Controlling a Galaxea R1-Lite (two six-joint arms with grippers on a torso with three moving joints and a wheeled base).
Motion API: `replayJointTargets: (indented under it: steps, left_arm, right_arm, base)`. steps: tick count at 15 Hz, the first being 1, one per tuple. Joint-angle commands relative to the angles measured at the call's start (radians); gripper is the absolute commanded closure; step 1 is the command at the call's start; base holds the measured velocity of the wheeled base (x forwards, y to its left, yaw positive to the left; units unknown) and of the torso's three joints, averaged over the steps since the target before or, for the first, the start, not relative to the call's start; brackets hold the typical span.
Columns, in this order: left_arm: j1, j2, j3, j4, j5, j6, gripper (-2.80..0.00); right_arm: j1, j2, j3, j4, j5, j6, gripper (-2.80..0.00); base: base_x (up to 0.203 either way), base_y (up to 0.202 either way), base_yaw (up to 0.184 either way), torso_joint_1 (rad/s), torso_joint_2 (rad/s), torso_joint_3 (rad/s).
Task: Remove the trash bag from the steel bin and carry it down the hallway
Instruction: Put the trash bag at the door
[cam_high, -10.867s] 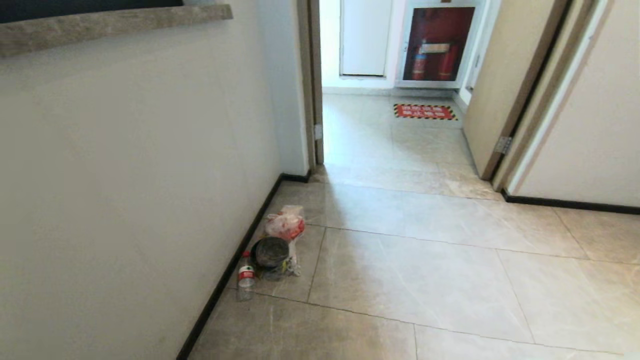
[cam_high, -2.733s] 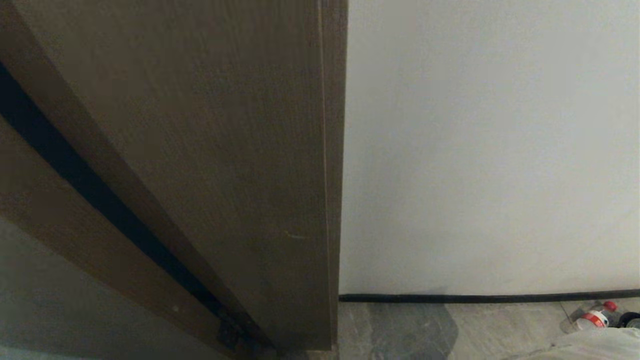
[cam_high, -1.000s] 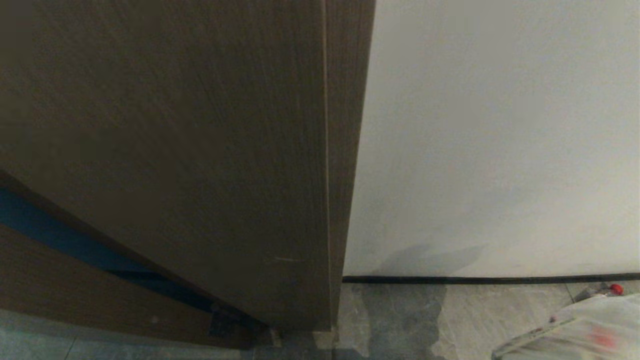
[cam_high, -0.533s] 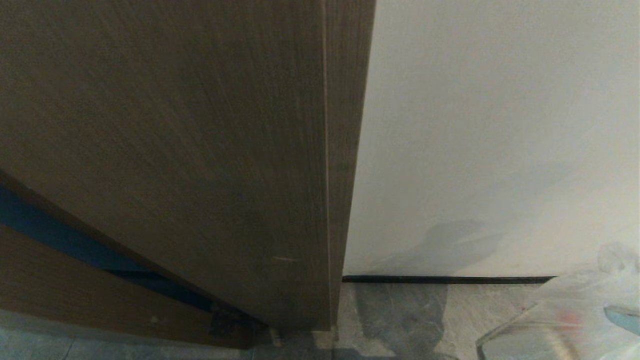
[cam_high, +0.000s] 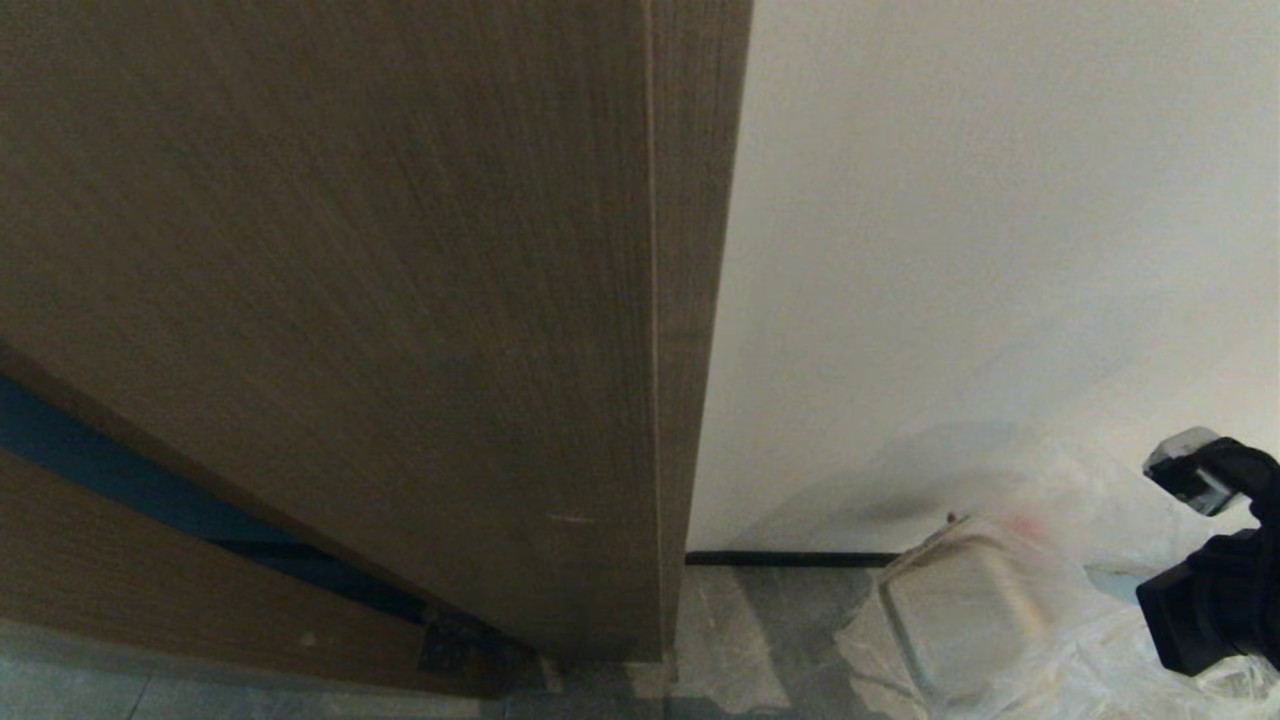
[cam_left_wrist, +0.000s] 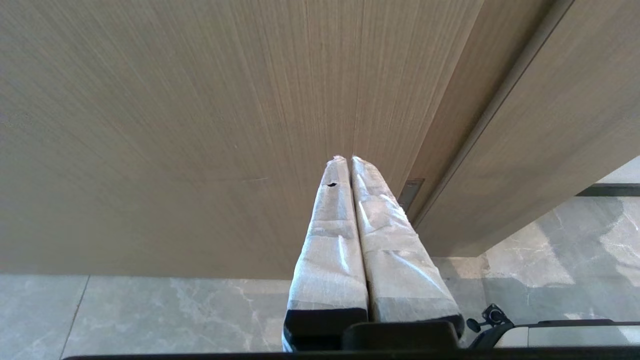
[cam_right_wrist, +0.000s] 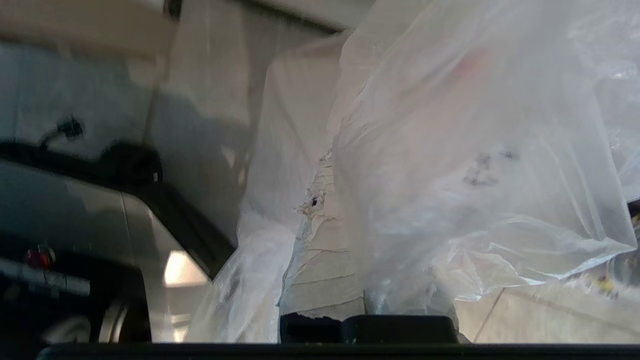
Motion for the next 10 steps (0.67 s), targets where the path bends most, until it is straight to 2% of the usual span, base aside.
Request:
replayJointTargets:
  steps: [1,10]
  left_arm:
    - [0.0,0.0,0.002,0.0,0.0,-0.001,0.0]
    - [0.0,0.0,0.002,0.0,0.0,-0.001,0.0]
  right_arm:
    - [0.004,0.044,0.007,-0.003,0.001,-0.003,0.0]
    - [0.02,0.056,0.047,-0.055,0.0,-0.003,0.0]
  base:
    - [0.0,0.0,0.0,0.0,0.0,0.0]
    - [0.0,0.0,0.0,0.0,0.0,0.0]
